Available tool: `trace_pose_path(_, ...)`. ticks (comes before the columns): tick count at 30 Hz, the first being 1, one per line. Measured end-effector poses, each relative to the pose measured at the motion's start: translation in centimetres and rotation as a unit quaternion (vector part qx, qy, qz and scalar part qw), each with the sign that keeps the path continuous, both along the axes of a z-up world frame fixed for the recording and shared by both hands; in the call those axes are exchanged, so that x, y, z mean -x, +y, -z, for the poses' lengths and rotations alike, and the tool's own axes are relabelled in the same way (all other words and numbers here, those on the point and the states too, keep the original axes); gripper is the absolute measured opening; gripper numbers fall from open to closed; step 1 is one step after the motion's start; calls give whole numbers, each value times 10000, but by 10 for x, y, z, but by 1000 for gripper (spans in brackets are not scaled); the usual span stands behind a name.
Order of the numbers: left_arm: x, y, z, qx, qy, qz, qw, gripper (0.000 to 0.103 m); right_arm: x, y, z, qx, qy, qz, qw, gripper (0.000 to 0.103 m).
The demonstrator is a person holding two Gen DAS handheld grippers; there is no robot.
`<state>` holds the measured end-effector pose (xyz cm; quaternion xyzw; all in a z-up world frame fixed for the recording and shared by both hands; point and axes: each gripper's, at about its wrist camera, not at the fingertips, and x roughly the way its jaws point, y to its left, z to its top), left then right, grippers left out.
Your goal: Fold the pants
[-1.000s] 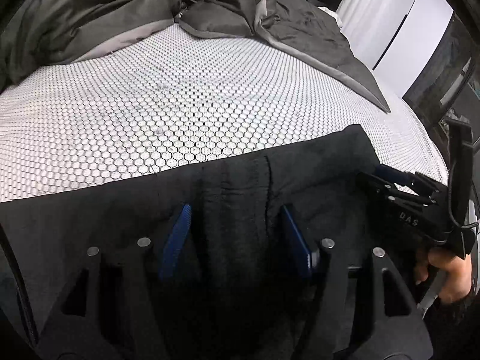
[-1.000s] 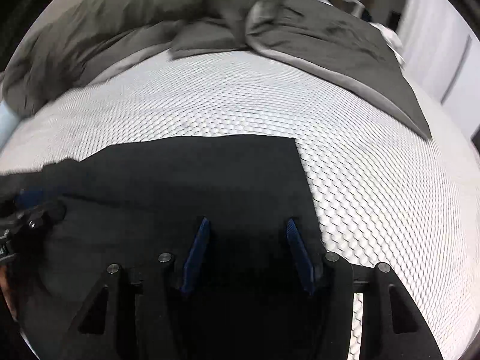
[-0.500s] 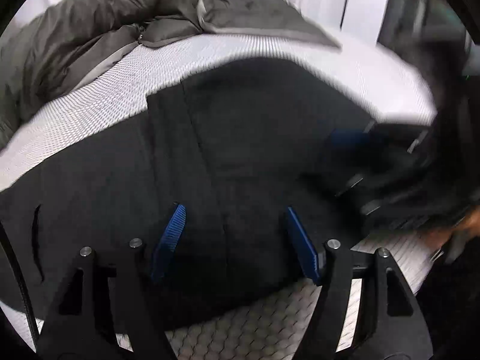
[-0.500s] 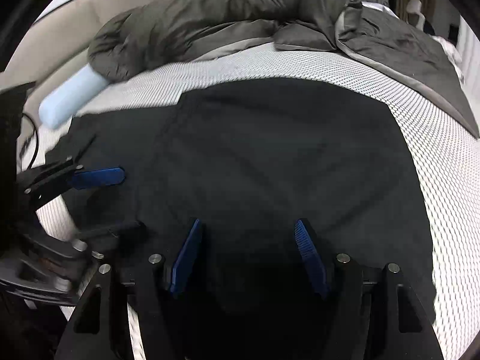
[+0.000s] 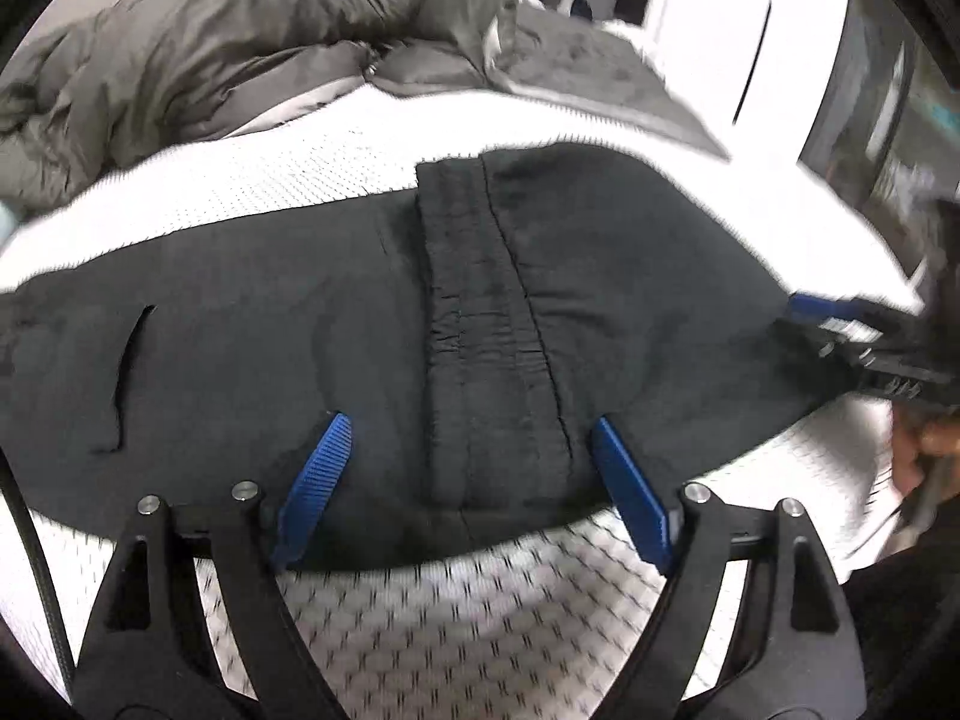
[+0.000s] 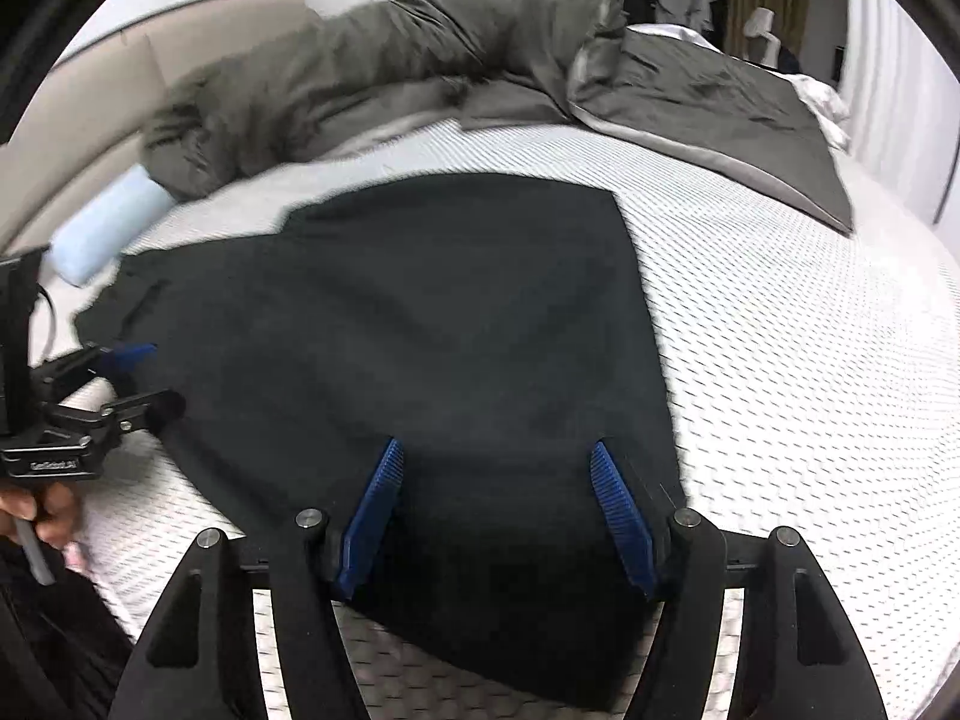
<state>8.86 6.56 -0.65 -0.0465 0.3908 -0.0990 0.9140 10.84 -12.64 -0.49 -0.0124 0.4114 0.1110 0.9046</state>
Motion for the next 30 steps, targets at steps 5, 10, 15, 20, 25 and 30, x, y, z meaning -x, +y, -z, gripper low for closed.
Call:
trace_pose_path(5, 55, 69, -34, 1017, -413, -594, 9922, 88, 6, 10, -10, -314, -150, -195, 9992, 79)
trace_pose_path(10, 76, 138, -38, 1332, -457, -1395, 9802, 101, 8, 2, -10, -583, -83, -61, 9982, 87)
trace_pose_path(15, 79, 208, -14, 2139, -244, -2406, 9464, 101, 16, -14, -13, -877, -56, 159, 9960, 88)
trace_pose_path(20, 55, 256, 23, 3178, 76, -2749, 9074, 90, 20, -22, -18, -963, -186, 219, 9949, 88)
trace_pose_path(25, 28, 279, 25, 2937, 97, -3274, 8980, 22, 18, -25, -18, -1014, -185, 270, 9943, 88)
trace_pose_path(30, 22, 257, -9, 1847, -185, -3173, 9300, 3, 17, -23, -18, -997, -193, 257, 9945, 88)
